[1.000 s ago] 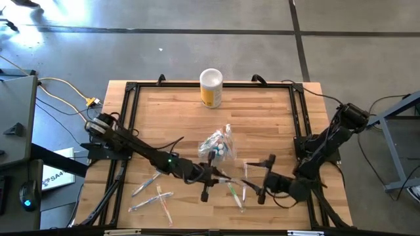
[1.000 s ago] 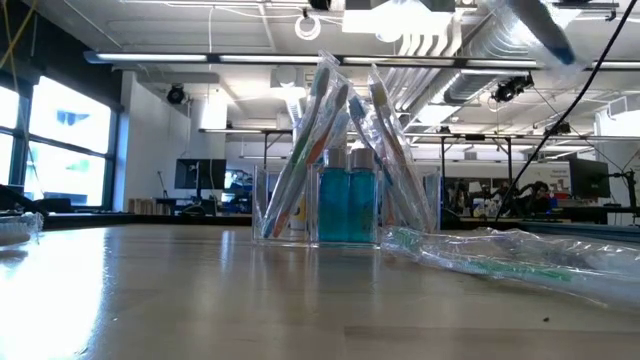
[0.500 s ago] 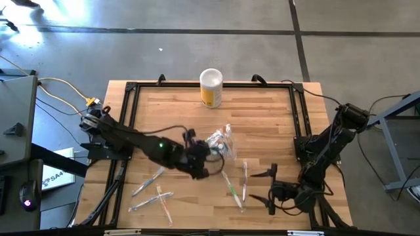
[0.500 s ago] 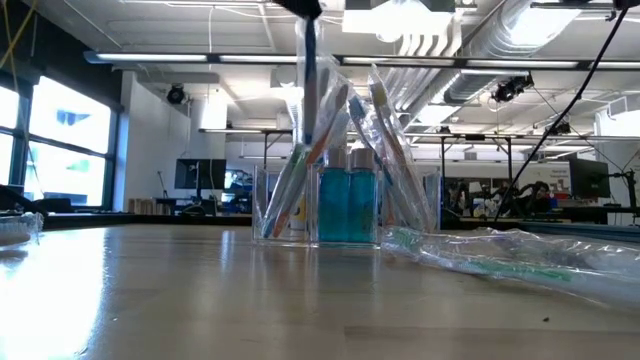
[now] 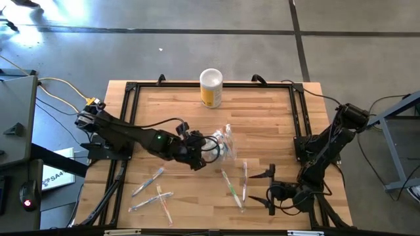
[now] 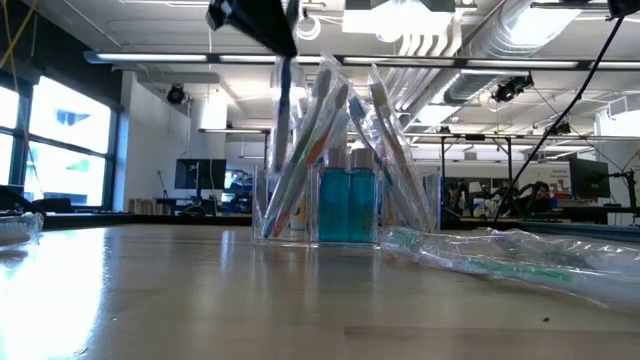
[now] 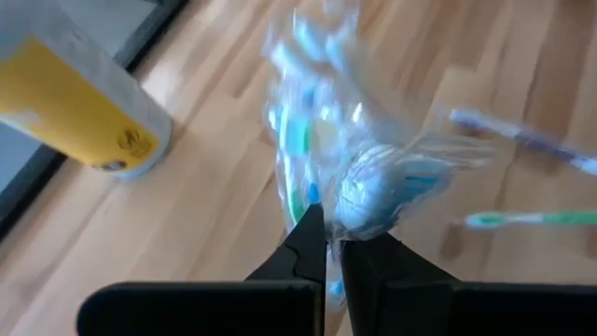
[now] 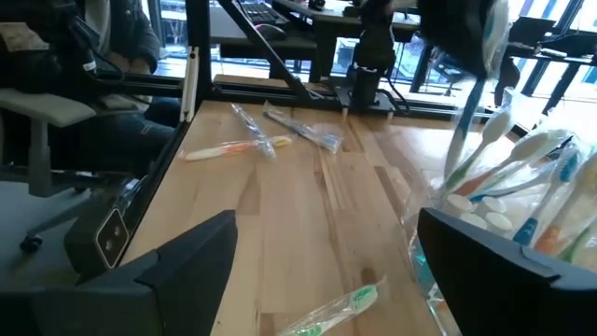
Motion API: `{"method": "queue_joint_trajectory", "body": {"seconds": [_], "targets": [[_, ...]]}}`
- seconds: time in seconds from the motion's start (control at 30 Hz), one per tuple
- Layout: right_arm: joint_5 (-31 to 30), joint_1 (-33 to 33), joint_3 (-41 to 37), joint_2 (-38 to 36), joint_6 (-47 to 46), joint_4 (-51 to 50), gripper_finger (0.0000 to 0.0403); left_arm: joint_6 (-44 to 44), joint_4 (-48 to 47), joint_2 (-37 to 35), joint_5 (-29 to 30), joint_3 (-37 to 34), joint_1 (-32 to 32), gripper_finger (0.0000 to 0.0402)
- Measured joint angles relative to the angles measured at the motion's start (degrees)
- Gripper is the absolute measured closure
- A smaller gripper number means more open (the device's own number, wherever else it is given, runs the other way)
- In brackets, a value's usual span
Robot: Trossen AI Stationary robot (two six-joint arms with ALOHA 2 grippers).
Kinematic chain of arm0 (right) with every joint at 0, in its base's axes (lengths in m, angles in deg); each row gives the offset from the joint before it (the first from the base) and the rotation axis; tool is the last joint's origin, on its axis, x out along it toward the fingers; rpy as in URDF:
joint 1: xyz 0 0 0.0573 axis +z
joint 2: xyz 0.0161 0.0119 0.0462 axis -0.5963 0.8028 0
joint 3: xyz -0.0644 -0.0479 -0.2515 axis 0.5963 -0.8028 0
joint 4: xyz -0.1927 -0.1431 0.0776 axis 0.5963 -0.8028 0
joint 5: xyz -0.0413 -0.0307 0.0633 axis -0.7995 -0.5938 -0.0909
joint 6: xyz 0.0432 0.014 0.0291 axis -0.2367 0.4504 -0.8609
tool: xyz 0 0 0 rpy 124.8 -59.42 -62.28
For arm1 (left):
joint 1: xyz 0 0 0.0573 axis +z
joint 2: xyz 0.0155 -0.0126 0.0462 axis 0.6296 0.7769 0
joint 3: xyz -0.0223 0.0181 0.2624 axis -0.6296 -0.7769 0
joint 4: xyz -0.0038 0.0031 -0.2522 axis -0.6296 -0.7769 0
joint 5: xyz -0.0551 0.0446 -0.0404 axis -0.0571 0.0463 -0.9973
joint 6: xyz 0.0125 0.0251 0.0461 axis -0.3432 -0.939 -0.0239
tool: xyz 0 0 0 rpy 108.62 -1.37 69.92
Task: Pick & Place toothbrushing station
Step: Put the blue toothbrush into the left part of the transparent organizer
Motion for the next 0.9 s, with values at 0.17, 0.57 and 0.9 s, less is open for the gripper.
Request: {"method": "queue_joint_trajectory", "body": {"seconds": [0.17, 0.57, 0.9], "targets": [[0.1, -0.7, 0.0, 0.0, 0.0, 0.0, 0.0076, -0.1, 5.2, 0.0, -3.8, -5.8, 2.2, 0.0389], [5.4, -3.1, 0.0, 0.0, -3.9, -3.3, 0.0078, -0.1, 18.3, -0.1, -12.8, -15.2, 6.6, 0.038], [7.3, -3.7, 0.0, 0.0, -4.1, -3.3, 0.0078, -0.3, 18.0, 0.1, -16.8, -15.2, 6.4, 0.035]]}}
